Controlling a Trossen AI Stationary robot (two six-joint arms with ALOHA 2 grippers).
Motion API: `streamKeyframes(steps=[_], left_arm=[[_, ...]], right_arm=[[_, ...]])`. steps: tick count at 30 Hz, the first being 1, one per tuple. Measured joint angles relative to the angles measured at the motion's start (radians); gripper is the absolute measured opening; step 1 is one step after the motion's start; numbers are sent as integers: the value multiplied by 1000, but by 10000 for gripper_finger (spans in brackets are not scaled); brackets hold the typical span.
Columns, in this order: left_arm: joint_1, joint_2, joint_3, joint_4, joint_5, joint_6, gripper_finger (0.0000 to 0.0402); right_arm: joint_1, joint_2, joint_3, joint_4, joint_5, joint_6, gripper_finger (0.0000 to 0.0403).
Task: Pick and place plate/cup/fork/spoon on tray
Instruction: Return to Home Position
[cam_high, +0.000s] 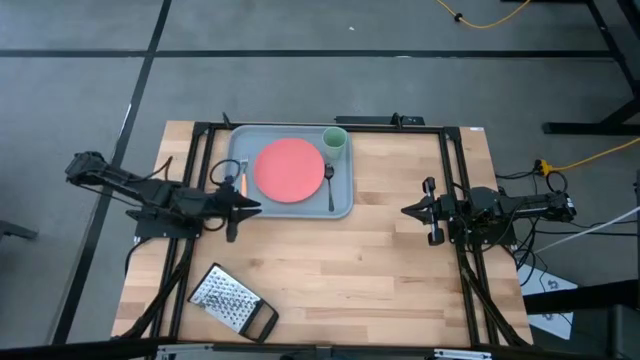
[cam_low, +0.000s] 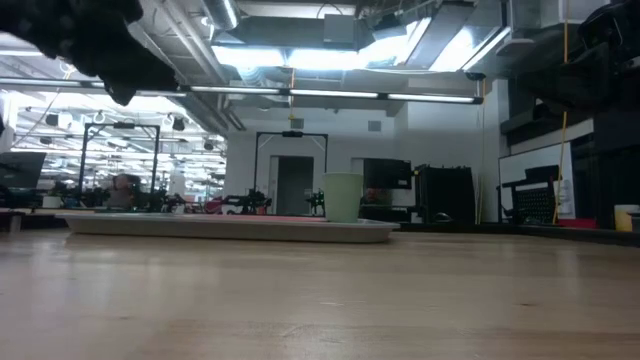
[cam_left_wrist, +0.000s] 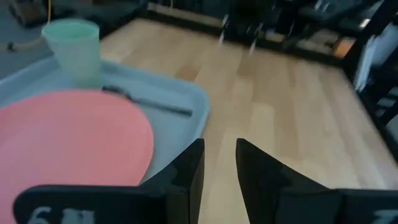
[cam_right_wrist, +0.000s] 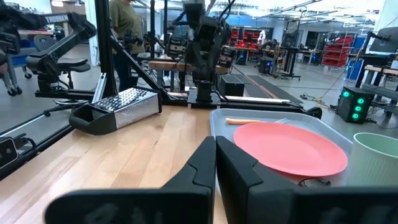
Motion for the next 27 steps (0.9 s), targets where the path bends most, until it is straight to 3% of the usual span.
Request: streamKeyframes(steps=[14, 27], left_arm=[[0, -291, -343, 387, 51, 130, 86], [1, -385, -347, 214, 27, 243, 86]], right_arm=[[0, 0, 0, 0, 0, 0, 17], [0, 0, 0, 0, 0, 0, 17]])
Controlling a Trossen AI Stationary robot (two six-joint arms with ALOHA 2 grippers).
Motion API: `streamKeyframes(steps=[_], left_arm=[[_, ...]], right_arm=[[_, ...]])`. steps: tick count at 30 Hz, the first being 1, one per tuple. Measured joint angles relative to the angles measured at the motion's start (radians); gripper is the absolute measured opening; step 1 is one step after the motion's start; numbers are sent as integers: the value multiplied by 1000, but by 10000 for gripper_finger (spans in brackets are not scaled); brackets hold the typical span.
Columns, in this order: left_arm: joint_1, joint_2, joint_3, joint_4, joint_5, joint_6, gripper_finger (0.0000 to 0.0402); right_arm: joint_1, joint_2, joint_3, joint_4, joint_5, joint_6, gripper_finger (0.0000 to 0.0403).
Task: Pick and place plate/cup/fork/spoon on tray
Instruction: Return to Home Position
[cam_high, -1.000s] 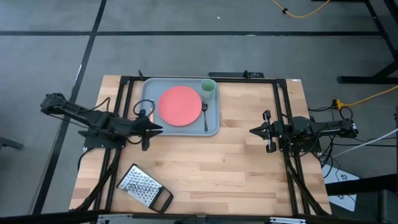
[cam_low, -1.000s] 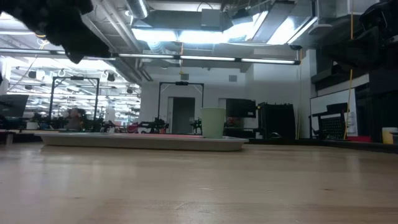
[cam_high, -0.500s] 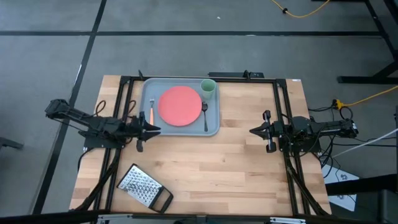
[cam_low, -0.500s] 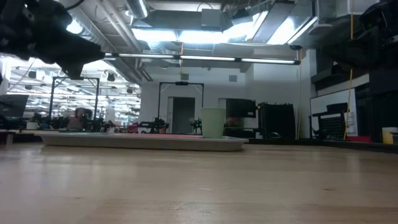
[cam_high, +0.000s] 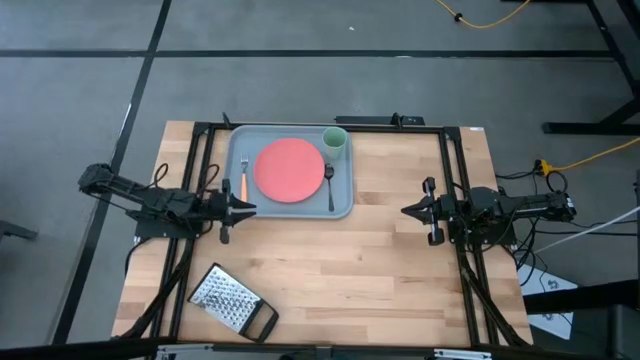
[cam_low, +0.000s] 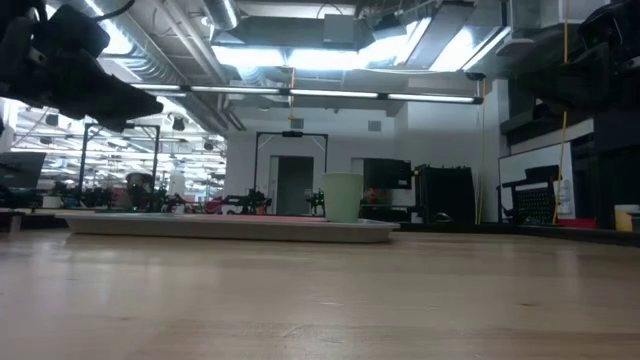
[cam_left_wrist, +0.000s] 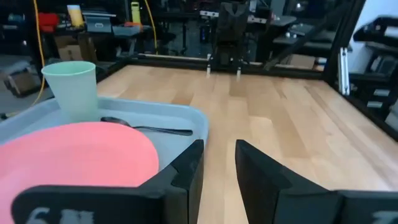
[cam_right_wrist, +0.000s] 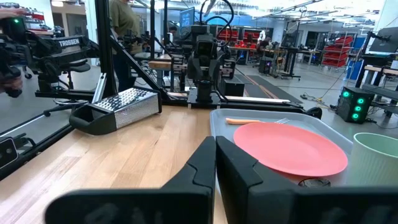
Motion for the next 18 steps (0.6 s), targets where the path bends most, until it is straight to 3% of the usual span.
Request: streamKeyframes(steps=[8, 18], left_arm=[[0, -10, 0, -1, -1, 120, 86], [0, 25, 0, -1, -1, 17, 85]], right_arm=[[0, 0, 0, 0, 0, 0, 17], [0, 0, 0, 0, 0, 0, 17]])
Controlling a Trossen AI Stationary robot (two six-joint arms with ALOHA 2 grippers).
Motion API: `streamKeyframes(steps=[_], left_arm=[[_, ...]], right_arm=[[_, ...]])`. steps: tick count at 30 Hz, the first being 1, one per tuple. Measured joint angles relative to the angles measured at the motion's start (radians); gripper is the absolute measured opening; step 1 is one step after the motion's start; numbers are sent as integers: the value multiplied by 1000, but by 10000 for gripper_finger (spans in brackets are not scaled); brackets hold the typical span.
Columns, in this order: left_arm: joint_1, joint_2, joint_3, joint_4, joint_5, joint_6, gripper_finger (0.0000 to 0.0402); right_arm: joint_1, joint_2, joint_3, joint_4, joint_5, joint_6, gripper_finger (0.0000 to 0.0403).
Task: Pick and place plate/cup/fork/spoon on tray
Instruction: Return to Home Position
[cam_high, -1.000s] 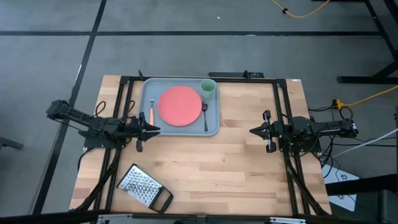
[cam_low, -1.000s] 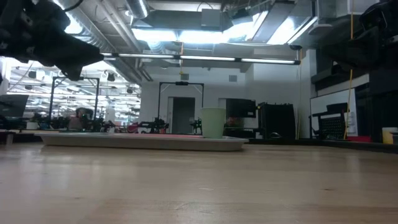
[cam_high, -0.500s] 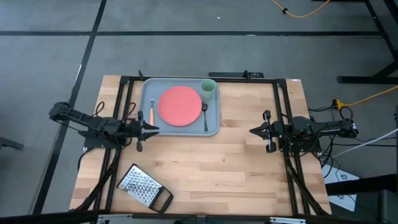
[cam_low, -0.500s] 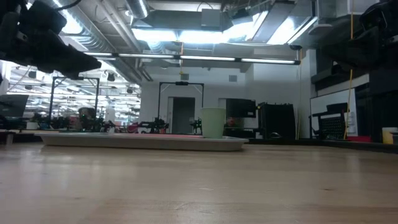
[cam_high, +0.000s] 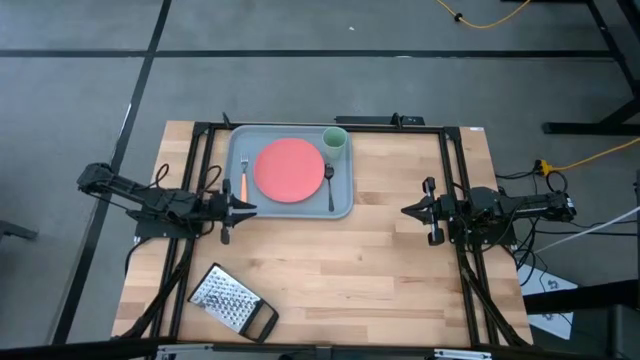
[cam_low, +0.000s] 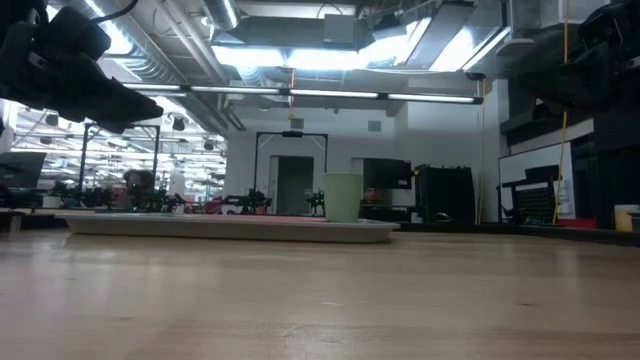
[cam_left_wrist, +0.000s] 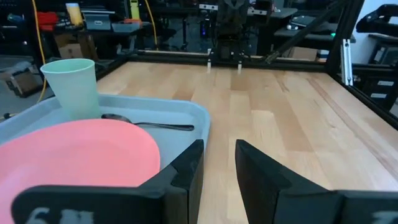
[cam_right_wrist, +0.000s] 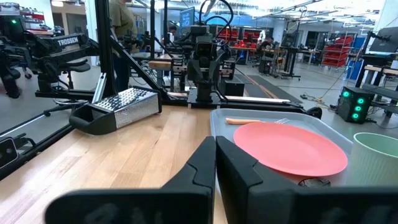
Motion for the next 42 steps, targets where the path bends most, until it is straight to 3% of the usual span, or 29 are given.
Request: streamKeyframes(steps=[42], left_arm=[[0, 0, -1, 1, -1, -2, 85]], right_arm=[[-9, -3, 0, 0, 0, 0, 17]])
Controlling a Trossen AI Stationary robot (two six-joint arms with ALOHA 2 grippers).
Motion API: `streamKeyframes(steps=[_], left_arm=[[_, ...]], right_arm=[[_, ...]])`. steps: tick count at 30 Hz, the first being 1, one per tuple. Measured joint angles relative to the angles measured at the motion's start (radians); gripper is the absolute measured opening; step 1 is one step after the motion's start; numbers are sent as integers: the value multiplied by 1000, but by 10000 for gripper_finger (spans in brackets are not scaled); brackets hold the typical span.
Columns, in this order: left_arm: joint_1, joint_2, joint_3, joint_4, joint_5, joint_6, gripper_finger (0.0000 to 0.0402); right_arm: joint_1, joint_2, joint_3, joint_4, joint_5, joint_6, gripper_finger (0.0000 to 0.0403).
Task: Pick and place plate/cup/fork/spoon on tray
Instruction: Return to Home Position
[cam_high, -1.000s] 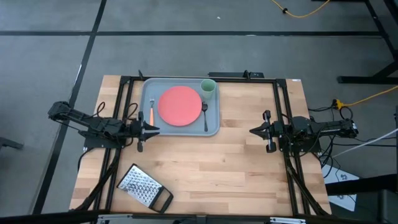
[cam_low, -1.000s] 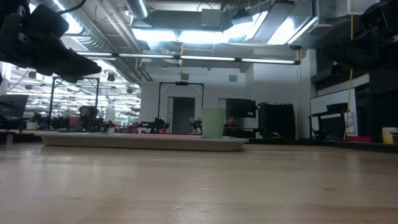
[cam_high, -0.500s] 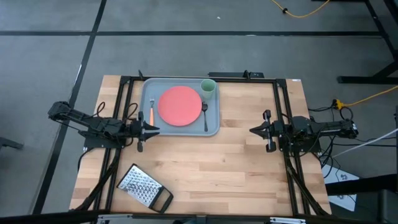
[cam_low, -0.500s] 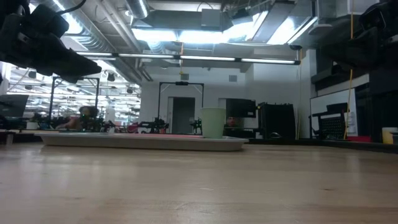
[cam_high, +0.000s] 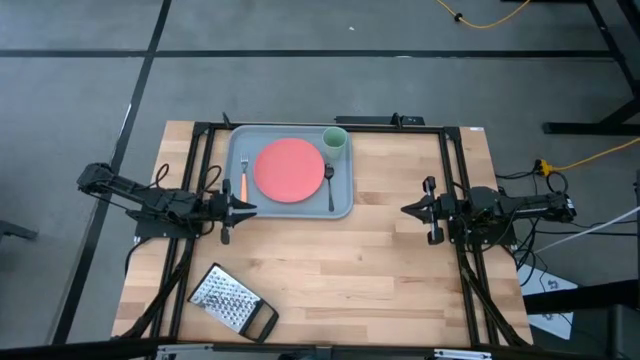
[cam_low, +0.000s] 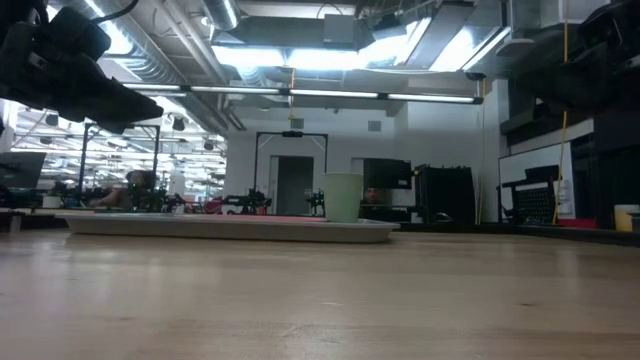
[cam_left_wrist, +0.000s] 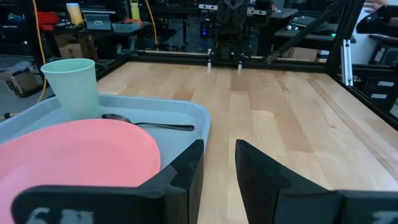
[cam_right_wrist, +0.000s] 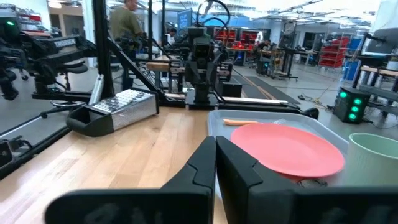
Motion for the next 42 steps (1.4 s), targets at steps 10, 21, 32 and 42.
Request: streamKeyframes(steps=[10, 21, 32, 42], left_arm=[[0, 0, 0, 0, 0, 0, 85], [0, 0, 0, 0, 0, 0, 85], [0, 0, 0, 0, 0, 0, 85], [0, 0, 0, 0, 0, 0, 85]], right_arm=[[17, -4, 0, -1, 0, 0, 17], [17, -4, 0, -1, 0, 0, 17], [17, 1, 0, 0, 0, 0, 17], [18, 1, 0, 0, 0, 0, 17]])
